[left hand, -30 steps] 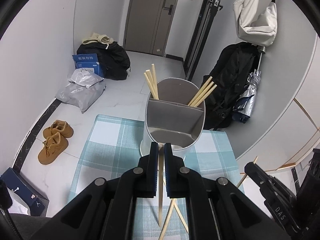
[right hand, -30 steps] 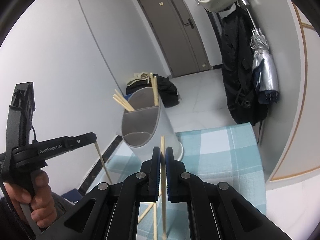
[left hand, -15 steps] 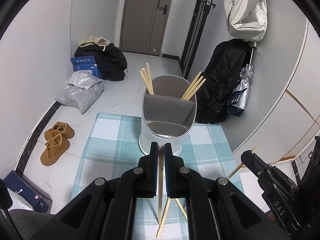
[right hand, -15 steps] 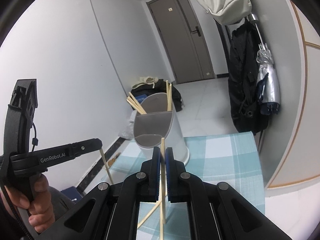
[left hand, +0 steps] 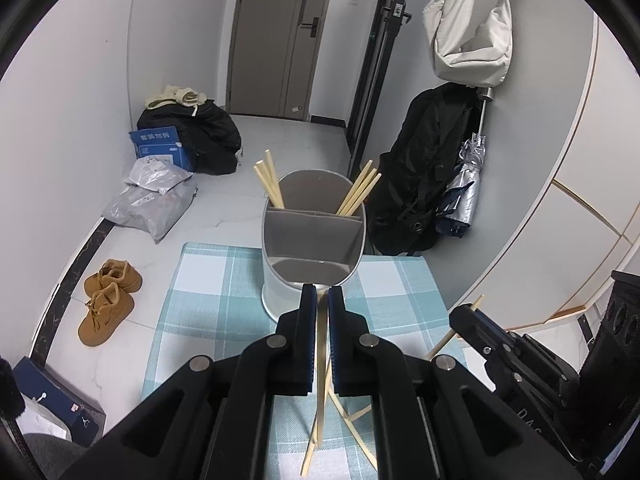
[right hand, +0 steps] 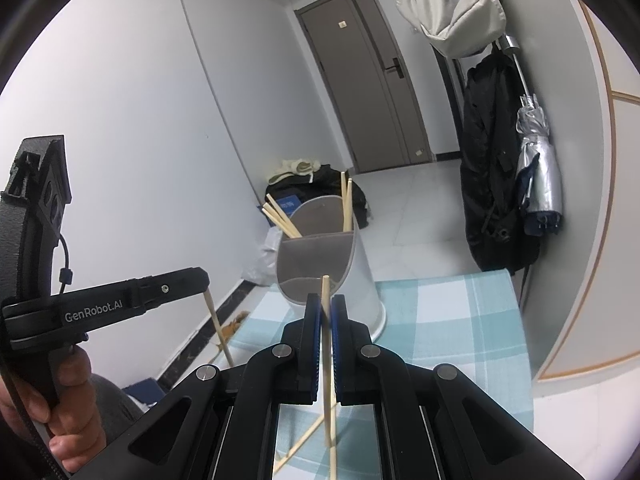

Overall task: Organize utensils
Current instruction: 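Raise both held chopsticks over the white holder opening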

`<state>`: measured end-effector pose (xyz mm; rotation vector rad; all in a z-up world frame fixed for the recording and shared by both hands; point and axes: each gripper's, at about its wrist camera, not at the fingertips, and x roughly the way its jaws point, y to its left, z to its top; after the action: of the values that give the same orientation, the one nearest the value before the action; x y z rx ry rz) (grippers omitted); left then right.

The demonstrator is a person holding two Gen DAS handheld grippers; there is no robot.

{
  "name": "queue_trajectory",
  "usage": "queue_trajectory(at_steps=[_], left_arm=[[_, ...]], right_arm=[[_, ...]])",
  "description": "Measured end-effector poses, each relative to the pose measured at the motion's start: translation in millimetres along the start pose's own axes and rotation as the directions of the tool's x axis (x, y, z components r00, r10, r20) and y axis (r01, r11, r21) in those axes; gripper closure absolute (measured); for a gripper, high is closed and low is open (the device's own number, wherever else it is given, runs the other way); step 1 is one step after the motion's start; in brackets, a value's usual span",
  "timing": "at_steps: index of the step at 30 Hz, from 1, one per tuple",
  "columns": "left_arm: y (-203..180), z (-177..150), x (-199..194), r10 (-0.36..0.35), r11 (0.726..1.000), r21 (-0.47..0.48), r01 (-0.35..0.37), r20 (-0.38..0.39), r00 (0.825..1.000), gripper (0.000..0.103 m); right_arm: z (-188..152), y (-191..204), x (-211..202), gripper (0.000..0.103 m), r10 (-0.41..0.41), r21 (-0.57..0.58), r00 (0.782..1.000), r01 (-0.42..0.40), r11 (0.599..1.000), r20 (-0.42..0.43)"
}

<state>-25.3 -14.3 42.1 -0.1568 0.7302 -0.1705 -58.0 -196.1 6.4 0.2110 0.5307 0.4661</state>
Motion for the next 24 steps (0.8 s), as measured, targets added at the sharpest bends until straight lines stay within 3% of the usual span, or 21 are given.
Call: queue_trajectory(at_steps=[15,24], left_arm=[[-4.1,27.1,14.4,-0.080,0.997,0.012,0.081,-0.035,0.996,0.101],[-7.4,66.2,11.6,-0.135,0.991,-0.022,0.134,-0.021,0.991,0.101]], right_arm=[[20.1,-2.1,18.6,0.099,0.013,0.016,1.000,-0.013,1.000,-0.005],[58.7,-5.7,12.8,0.099,0.024,0.013,1.000,-0.024,1.000,0.017]])
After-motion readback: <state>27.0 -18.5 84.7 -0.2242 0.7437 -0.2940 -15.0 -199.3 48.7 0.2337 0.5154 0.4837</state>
